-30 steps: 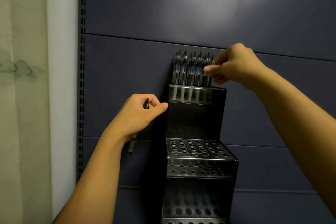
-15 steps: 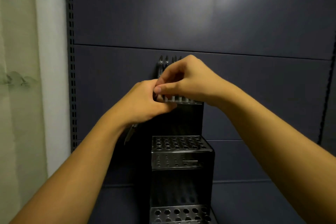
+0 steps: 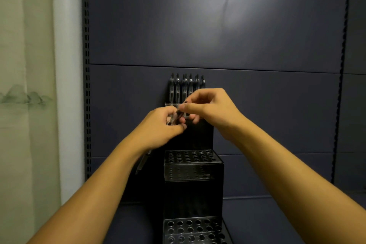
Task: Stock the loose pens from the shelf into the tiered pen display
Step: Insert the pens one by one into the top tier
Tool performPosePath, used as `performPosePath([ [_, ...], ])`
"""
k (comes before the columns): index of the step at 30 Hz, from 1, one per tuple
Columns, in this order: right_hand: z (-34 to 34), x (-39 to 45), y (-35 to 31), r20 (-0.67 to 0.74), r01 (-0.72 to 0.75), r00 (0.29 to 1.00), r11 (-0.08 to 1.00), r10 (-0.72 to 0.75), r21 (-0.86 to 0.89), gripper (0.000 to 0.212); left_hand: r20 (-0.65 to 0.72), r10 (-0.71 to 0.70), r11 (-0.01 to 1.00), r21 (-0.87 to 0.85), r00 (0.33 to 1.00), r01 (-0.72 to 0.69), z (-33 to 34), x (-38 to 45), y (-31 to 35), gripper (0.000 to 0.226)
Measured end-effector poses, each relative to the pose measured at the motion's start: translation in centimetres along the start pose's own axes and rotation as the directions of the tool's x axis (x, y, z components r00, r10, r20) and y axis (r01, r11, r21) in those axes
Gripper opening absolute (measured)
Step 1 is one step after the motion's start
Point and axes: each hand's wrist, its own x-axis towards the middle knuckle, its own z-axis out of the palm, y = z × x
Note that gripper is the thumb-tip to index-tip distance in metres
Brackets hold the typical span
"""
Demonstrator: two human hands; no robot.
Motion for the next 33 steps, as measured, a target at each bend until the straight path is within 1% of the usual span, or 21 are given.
performPosePath([
  [2,-0.2,-0.5,0.3,0.066,-0.009,0.998,0.999,0.006,0.044,0.008,0.003,-0.003,1.0,-0.004,1.0,0.003,0.3,0.1,0.1,0.013],
  [4,-0.2,-1.0,0.6,0.151,-0.017,0.988,0.998,0.008,0.056,0.014,0.037,0.0,1.0,-0.024,0.999,0.0,0.6,0.0,0.6,0.02],
  [5,-0.3,-1.2,0.7,0.167,-0.018,0.986,0.998,0.008,0.058,0.016,0.06,-0.001,0.999,-0.048,0.998,0.004,0.7,0.0,0.8,0.023],
  [7,-0.7,-1.3,0.8,0.159,-0.01,0.987,0.995,-0.006,0.099,0.015,0.088,-0.017,0.996,-0.086,0.996,0.025,0.7,0.0,0.9,0.024],
  [10,-0.9,-1.3,0.8,0.149,0.001,0.989,0.986,-0.026,0.167,0.013,0.064,-0.06,0.992,-0.11,0.996,0.067,0.7,0.1,1.0,0.015],
  [12,-0.9,-1.1,0.5,0.128,-0.003,0.991,0.975,-0.027,0.224,0.01,0.018,-0.078,0.989,-0.125,0.997,0.08,0.6,0.3,1.2,0.008],
  [15,-1.9,-0.2,-0.9,0.026,-0.019,1.0,0.901,0.008,0.433,0.007,-0.003,-0.088,0.993,-0.079,0.996,0.088,0.1,0.1,1.3,0.006],
  [17,-3.5,1.0,-1.9,-0.055,0.009,0.998,0.852,0.024,0.524,0.018,0.007,-0.095,0.993,-0.072,0.995,0.096,-0.2,-0.3,1.0,0.005],
  [18,-4.4,1.7,-2.3,-0.102,0.033,0.994,0.854,0.024,0.519,0.022,0.013,-0.098,0.992,-0.079,0.995,0.099,-0.3,-0.4,0.8,0.005],
  [21,-6.7,3.8,-3.2,-0.261,0.076,0.965,0.925,0.026,0.371,0.017,0.002,-0.083,0.993,-0.088,0.997,0.083,-0.7,-0.9,0.6,0.005],
  [24,-7.8,6.0,-3.3,-0.37,0.051,0.929,0.991,-0.001,0.127,0.016,-0.033,-0.057,0.994,-0.099,0.998,0.054,-1.0,-1.0,0.3,0.006],
  [26,-7.8,7.1,-3.0,-0.381,0.028,0.924,0.999,-0.038,-0.031,0.022,-0.043,-0.047,0.995,-0.094,0.998,0.043,-1.1,-1.0,0.1,0.006],
  [28,-7.5,8.0,-2.5,-0.382,0.006,0.922,0.991,-0.057,-0.136,0.026,-0.053,-0.051,0.994,-0.097,0.997,0.046,-1.1,-0.9,-0.2,0.006],
  [30,-7.1,8.7,-1.8,-0.381,-0.014,0.923,0.983,-0.057,-0.182,0.029,-0.06,-0.064,0.992,-0.116,0.996,0.056,-1.1,-0.8,-0.4,0.006],
  [33,-6.6,9.4,-0.6,-0.365,-0.056,0.931,0.979,-0.019,-0.195,0.033,-0.062,-0.081,0.988,-0.133,0.995,0.072,-1.0,-0.8,-0.5,0.005],
])
